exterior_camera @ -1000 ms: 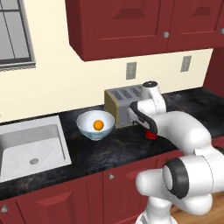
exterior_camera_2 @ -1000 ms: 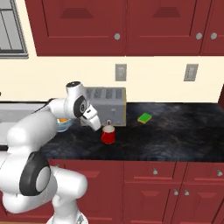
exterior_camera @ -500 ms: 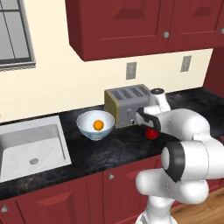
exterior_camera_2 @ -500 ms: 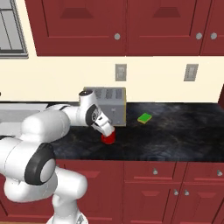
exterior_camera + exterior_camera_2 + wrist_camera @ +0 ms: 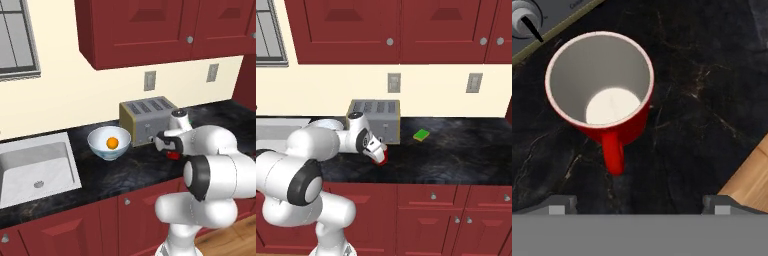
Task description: Move the mug from next to the sink to the open cabinet. Then, move the bowl with the orange to the fridge to clear the area for faucet cleaning.
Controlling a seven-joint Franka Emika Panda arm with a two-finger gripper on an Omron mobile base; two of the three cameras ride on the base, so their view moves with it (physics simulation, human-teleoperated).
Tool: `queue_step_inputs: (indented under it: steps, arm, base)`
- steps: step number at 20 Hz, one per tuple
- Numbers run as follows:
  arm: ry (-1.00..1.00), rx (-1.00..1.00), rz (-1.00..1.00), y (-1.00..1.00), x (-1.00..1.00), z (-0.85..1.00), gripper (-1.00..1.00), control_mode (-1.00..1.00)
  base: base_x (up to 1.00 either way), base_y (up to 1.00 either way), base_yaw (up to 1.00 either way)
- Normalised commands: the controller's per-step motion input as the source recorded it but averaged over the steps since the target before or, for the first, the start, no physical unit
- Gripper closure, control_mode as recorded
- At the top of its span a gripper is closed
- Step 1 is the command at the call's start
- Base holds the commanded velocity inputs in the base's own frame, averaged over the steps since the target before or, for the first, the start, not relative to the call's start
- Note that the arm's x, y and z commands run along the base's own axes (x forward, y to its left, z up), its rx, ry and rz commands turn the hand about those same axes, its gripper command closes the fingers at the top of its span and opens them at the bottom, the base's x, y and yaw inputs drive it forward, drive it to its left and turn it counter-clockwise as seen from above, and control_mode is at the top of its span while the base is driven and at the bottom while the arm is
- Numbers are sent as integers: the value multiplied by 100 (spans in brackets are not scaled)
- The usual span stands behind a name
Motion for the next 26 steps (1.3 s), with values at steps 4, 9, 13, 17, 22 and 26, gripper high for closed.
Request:
queue_step_inputs:
  steps: [4,9,13,17,22,26]
  arm:
    - [0,-1,0,0,18,-24,-100,-100]
    - [0,-2,0,1,37,-17,-100,-100]
    - [0,0,0,0,29,-18,-100,-100]
    - [0,0,0,0,26,-14,-100,-100]
    - [0,0,0,0,7,-2,100,-100]
    - [0,0,0,0,0,0,100,-100]
  base:
    - [0,0,0]
    - [0,0,0]
    - [0,0,0]
    - [0,0,0]
    - [0,0,0]
    - [0,0,0]
